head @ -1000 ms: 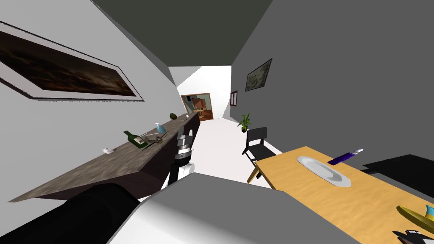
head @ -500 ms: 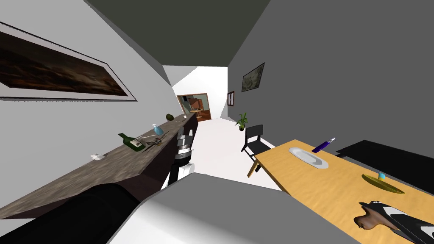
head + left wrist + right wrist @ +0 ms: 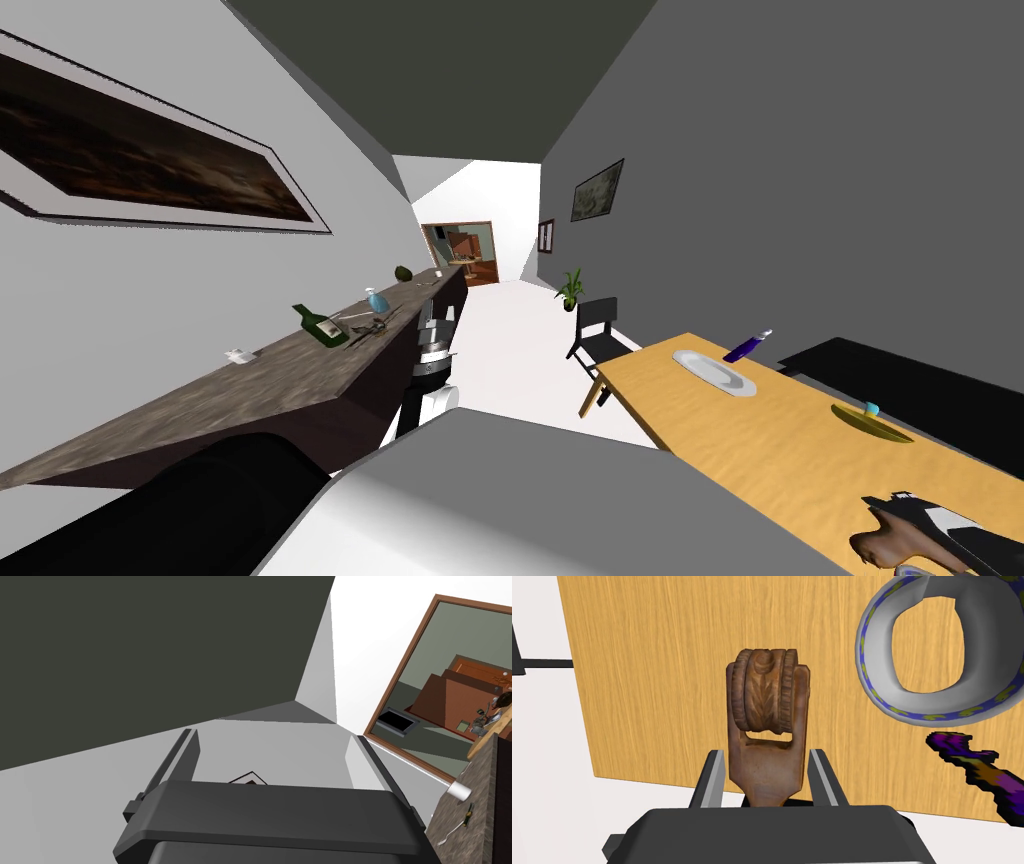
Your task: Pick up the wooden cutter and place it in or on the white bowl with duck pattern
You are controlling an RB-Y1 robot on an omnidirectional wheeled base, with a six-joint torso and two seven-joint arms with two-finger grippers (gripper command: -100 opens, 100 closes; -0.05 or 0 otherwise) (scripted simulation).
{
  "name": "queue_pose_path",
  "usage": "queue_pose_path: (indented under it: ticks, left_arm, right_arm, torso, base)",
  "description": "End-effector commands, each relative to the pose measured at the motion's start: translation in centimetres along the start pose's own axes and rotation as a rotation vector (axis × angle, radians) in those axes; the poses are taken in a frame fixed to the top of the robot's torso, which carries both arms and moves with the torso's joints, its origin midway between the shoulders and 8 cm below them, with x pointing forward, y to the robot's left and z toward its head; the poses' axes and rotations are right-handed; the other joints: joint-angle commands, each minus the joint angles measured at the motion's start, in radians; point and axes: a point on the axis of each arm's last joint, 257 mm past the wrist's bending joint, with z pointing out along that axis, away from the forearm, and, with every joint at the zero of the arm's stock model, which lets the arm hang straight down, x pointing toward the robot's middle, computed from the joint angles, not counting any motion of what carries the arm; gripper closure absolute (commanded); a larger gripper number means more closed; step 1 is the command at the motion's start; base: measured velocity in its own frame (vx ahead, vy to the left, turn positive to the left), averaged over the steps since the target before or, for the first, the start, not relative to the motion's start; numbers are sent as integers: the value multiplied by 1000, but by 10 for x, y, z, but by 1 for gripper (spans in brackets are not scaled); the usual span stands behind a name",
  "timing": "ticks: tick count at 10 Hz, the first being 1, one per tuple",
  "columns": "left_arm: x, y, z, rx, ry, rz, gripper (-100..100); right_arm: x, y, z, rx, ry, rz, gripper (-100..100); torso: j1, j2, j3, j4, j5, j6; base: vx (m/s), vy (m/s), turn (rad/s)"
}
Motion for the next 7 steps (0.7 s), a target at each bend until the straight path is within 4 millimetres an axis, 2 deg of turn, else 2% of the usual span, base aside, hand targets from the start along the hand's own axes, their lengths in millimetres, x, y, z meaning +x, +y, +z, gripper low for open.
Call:
queue_pose_path:
  ticks: [1, 2, 5, 6, 7]
  left_arm:
    - [0, 0, 0, 0, 0, 0, 0]
    - [0, 0, 0, 0, 0, 0, 0]
    - [0, 0, 0, 0, 0, 0, 0]
    - [0, 0, 0, 0, 0, 0, 0]
    - [0, 0, 0, 0, 0, 0, 0]
  right_arm:
    - [-17, 30, 1, -48, -32, 10, 100]
    - [-17, 30, 1, -48, -32, 10, 100]
    - [-44, 70, 2, -105, -73, 37, 100]
    - [-62, 96, 1, -140, -98, 56, 100]
    - [-62, 96, 1, -140, -98, 56, 100]
  torso:
    - [0, 0, 0, 0, 0, 0]
    - [-3, -1, -1, -1, -1, 1]
    - [4, -1, -1, -1, 1, 1]
    - [4, -1, -1, -1, 1, 1]
    - [0, 0, -1, -2, 0, 2]
  base:
    - [35, -202, 90]
    - [6, -166, 29]
    - [4, -113, 43]
    - [-5, -195, 101]
    - [3, -178, 36]
